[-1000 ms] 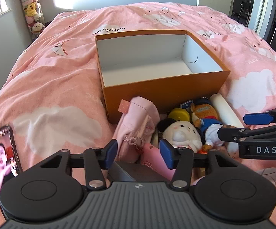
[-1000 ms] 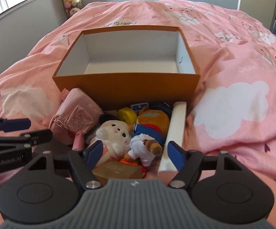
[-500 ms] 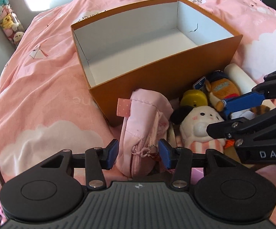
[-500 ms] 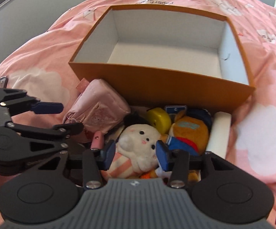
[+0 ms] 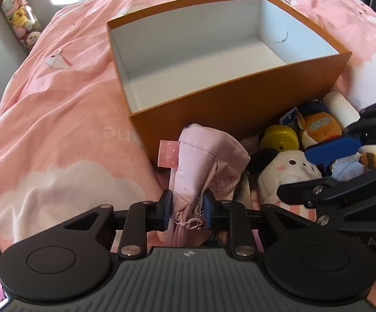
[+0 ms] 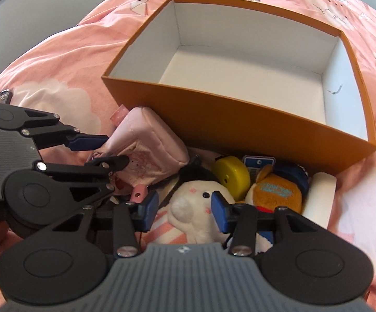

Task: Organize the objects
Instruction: 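Grasp the pink fabric pouch with the left tool while the right tool grasps the pink wallet, then carry the pouch and wallet into the box and open the left tool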

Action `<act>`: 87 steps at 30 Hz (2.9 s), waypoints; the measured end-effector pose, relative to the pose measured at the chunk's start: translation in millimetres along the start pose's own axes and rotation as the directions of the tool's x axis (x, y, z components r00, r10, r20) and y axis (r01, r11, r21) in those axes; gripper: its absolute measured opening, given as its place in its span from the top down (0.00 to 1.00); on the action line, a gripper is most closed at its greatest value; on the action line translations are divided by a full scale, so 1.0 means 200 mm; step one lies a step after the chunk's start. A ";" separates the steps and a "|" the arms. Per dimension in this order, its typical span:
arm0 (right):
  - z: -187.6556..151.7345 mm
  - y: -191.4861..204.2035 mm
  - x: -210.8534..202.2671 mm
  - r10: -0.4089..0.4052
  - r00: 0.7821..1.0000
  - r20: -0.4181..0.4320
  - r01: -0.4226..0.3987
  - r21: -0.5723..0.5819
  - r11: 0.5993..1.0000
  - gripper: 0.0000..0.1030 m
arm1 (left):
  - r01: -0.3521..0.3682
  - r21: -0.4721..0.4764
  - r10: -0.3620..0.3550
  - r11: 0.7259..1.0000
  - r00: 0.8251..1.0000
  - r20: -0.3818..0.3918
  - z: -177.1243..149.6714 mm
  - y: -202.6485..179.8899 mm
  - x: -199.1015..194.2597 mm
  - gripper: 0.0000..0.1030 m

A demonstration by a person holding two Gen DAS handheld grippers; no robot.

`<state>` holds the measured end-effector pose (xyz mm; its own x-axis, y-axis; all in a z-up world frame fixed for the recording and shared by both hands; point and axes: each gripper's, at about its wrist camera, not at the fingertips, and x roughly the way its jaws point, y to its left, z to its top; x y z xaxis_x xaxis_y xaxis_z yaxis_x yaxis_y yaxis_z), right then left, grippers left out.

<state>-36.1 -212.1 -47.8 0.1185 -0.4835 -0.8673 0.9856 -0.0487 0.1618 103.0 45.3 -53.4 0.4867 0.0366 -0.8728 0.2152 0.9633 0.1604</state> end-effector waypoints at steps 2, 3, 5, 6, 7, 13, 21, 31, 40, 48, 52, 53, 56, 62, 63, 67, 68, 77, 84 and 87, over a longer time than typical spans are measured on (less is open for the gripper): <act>0.01 0.02 0.00 0.013 1.000 -0.006 -0.014 -0.018 1.000 0.54 | -0.004 -0.027 0.004 1.000 1.000 0.013 -0.01 0.02 -0.04 0.76; 0.01 0.03 0.00 0.016 1.000 -0.006 -0.016 -0.029 0.999 0.54 | -0.005 -0.042 0.006 0.999 1.000 0.020 -0.02 0.03 -0.05 0.77; 0.01 0.06 -0.01 0.030 1.000 0.001 -0.030 -0.046 0.998 0.55 | -0.004 -0.078 0.007 0.997 0.999 0.033 -0.03 0.06 -0.09 0.78; 0.02 0.06 -0.01 0.041 0.999 0.002 -0.041 -0.049 0.998 0.56 | 0.001 -0.097 0.003 0.995 0.999 0.037 -0.04 0.07 -0.10 0.78; 0.02 0.07 -0.02 0.053 0.999 0.001 -0.053 -0.049 0.997 0.57 | 0.007 -0.118 -0.002 0.993 0.999 0.042 -0.04 0.09 -0.11 0.79; 0.05 0.11 0.03 0.134 0.989 -0.069 -0.136 -0.035 0.990 0.64 | 0.028 -0.169 -0.017 0.985 0.998 0.064 -0.08 0.16 -0.14 0.81; 0.05 0.14 0.13 0.140 0.973 -0.182 -0.144 -0.014 0.989 0.76 | 0.053 -0.181 -0.039 0.982 0.996 0.078 -0.12 0.20 -0.15 0.82; 0.07 0.12 0.26 0.174 0.951 -0.254 -0.173 0.028 0.985 0.80 | 0.061 -0.159 -0.049 0.985 0.996 0.074 -0.12 0.19 -0.14 0.82; 0.06 0.15 0.10 0.140 0.977 -0.159 -0.146 -0.024 0.989 0.82 | 0.071 -0.146 -0.055 0.987 0.992 0.114 -0.11 0.18 -0.20 0.83; 0.10 0.09 -0.16 0.125 0.992 -0.011 -0.125 0.005 0.992 0.83 | 0.104 -0.146 -0.070 0.984 0.974 0.216 -0.04 0.20 -0.38 0.83; 0.14 0.05 -0.26 0.109 0.993 0.055 -0.111 0.045 0.993 0.83 | 0.136 -0.161 -0.089 0.978 0.959 0.268 0.02 0.25 -0.46 0.83; 0.14 0.04 -0.30 0.102 0.992 0.074 -0.105 0.049 0.993 0.83 | 0.150 -0.162 -0.100 0.975 0.954 0.282 0.05 0.27 -0.48 0.83; 0.16 0.00 -0.39 0.090 0.987 0.131 -0.099 0.063 0.993 0.83 | 0.184 -0.174 -0.123 0.968 0.942 0.311 0.11 0.33 -0.51 0.83; 0.24 -0.12 -0.56 0.108 0.963 0.246 -0.139 0.116 0.983 0.83 | 0.237 -0.171 -0.170 0.956 0.926 0.338 0.25 0.39 -0.51 0.83; 0.25 -0.14 -0.57 0.105 0.959 0.264 -0.141 0.121 0.983 0.83 | 0.252 -0.173 -0.183 0.952 0.924 0.336 0.28 0.40 -0.50 0.83; 0.32 -0.24 -0.62 0.049 0.947 0.318 -0.100 0.147 0.984 0.83 | 0.322 -0.199 -0.252 0.926 0.916 0.311 0.38 0.42 -0.41 0.83; 0.34 -0.27 -0.62 0.033 0.945 0.325 -0.089 0.160 0.983 0.83 | 0.349 -0.171 -0.289 0.921 0.909 0.299 0.41 0.41 -0.39 0.83; 0.52 -0.49 -0.36 -0.086 0.947 0.310 0.004 0.254 0.967 0.83 | 0.408 -0.203 -0.403 0.890 0.913 0.068 0.59 0.32 0.02 0.83; 0.53 -0.55 -0.08 -0.050 0.976 0.211 -0.015 0.295 0.955 0.83 | 0.357 -0.227 -0.383 0.906 0.920 -0.082 0.59 0.27 0.23 0.83; 0.52 -0.56 0.01 -0.033 0.982 0.185 -0.026 0.307 0.951 0.83 | 0.335 -0.221 -0.367 0.916 0.922 -0.124 0.60 0.25 0.27 0.82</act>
<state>-158.3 -298.4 -18.5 0.0618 -0.6350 -0.7700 0.8976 -0.3021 0.3211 240.3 63.3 -37.0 0.2645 -0.2871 -0.9207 0.1729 0.9533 -0.2476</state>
